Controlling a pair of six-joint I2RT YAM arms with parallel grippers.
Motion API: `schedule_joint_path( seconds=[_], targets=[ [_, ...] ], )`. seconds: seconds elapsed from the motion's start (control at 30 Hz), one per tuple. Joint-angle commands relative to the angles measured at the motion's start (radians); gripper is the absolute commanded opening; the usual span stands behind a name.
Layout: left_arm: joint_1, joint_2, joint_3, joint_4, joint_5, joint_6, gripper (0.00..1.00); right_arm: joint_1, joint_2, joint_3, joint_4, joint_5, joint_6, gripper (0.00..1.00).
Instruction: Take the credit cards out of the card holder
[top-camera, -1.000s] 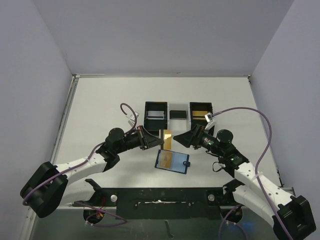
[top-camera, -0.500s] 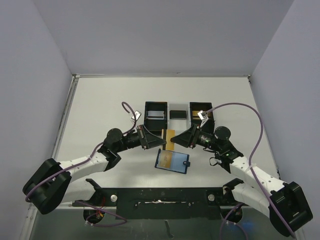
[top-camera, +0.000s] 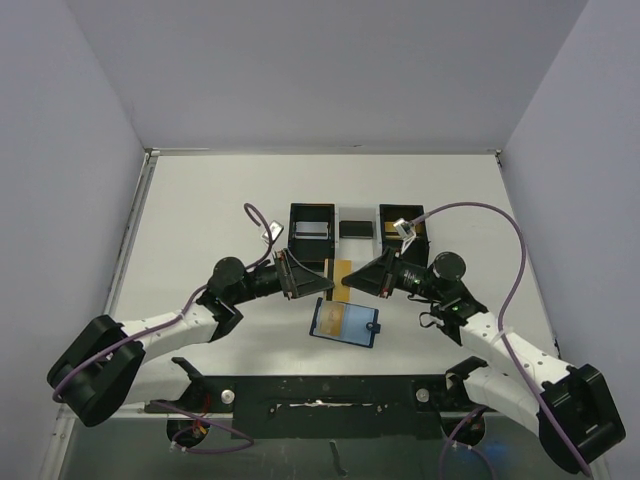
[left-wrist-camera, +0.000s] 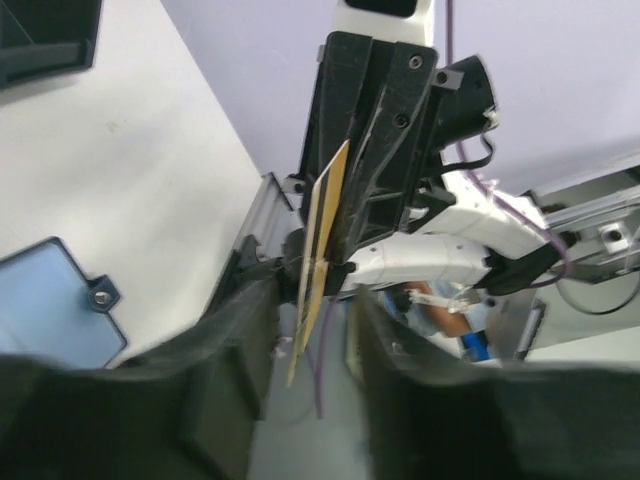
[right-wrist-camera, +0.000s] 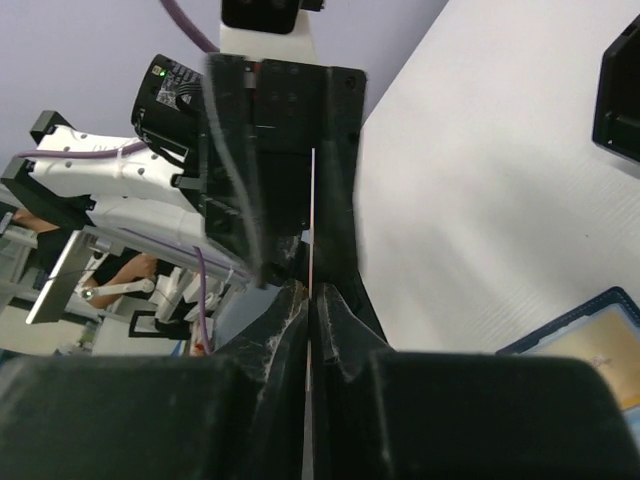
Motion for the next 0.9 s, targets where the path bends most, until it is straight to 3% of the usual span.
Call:
schedule_joint_path(
  seconds=[0.0,0.07,0.2,0.3,0.4,0.53,0.6,0.7,0.87],
  targets=[
    [0.000,-0.056,0.010,-0.025,-0.019,0.056,0.52,-0.023,-0.075,0.070,-0.121,0.017,-0.105,0.00],
    [0.001,-0.107,0.022,-0.174,-0.077,0.118,0.65,-0.035,-0.110,0.098,-0.246,0.063,-0.178,0.00],
    [0.009,-0.214,0.053,-0.496,-0.229,0.237,0.67,-0.053,-0.171,0.191,-0.511,0.213,-0.387,0.00],
    [0.018,-0.278,0.114,-0.730,-0.327,0.335,0.67,-0.054,-0.225,0.240,-0.683,0.448,-0.540,0.00],
    [0.029,-0.298,0.202,-0.981,-0.443,0.482,0.68,-0.053,-0.275,0.257,-0.743,0.724,-0.737,0.00],
    [0.061,-0.286,0.332,-1.232,-0.595,0.628,0.69,-0.048,-0.270,0.224,-0.745,0.825,-1.218,0.00],
    [0.111,-0.283,0.371,-1.291,-0.638,0.698,0.69,-0.055,-0.182,0.258,-0.763,0.947,-1.338,0.00],
    [0.251,-0.289,0.390,-1.305,-0.570,0.758,0.70,-0.082,-0.081,0.305,-0.737,0.946,-1.485,0.00],
    [0.470,-0.282,0.389,-1.315,-0.396,0.866,0.70,-0.231,0.075,0.417,-0.770,0.692,-1.591,0.00]
  ],
)
